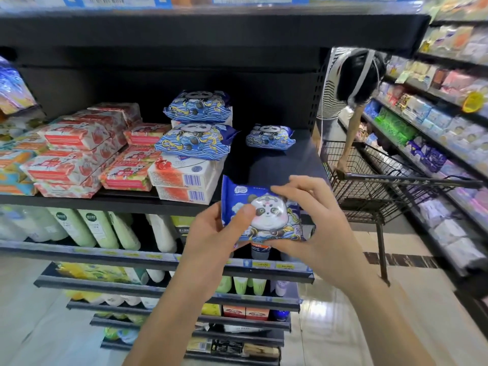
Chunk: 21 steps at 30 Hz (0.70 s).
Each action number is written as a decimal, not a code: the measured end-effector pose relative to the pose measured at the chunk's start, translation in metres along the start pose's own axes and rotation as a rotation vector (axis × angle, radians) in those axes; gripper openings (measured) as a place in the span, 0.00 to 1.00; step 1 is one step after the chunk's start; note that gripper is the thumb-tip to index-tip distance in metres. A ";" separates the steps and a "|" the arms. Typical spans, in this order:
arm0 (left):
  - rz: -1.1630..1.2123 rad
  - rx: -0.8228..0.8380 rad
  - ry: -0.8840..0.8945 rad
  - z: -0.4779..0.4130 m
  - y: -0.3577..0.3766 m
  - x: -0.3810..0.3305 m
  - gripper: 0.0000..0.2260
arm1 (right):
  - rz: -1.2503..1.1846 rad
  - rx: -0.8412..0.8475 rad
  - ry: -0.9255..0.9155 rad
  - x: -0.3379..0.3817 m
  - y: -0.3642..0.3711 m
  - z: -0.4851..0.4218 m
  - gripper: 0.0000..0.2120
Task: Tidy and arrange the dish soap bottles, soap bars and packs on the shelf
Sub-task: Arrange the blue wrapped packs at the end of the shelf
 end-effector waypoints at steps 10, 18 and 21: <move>0.003 -0.040 0.022 0.019 -0.009 -0.001 0.12 | -0.826 -0.135 0.581 -0.002 0.022 0.021 0.30; 0.002 -0.034 0.026 0.023 -0.008 0.001 0.10 | -0.921 -0.066 0.570 0.002 0.026 0.023 0.16; 0.003 -0.028 0.033 0.023 -0.009 0.003 0.12 | -0.919 -0.065 0.563 0.001 0.026 0.024 0.20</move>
Point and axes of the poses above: each hand's wrist, its own z-axis away from the middle knuckle, its own y-axis out of the palm, x = y × z, the point moved 6 cm from there along -z, towards the middle knuckle, and after that the axes turned 7 degrees about x, right-handed, at the moved point
